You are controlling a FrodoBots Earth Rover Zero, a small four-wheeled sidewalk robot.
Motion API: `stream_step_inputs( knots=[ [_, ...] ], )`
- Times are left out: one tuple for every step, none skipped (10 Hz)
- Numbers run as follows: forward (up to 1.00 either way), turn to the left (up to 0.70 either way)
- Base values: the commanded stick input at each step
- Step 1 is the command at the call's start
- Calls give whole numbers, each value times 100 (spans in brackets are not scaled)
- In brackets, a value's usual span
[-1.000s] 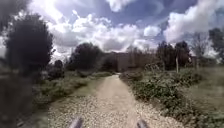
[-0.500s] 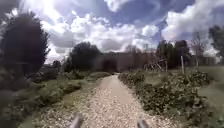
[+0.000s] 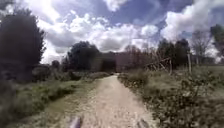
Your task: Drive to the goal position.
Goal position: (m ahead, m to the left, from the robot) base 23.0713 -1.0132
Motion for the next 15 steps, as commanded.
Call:
stream_step_inputs(
  knots=[
    [100, 0],
    [100, 0],
    [100, 0],
    [100, 0],
    [100, 0],
    [100, 0],
    [100, 0],
    [100, 13],
    [100, 22],
    [100, 7],
    [100, 10],
    [100, 27],
    [100, 27],
    [100, 27],
    [100, 27]
  ],
)
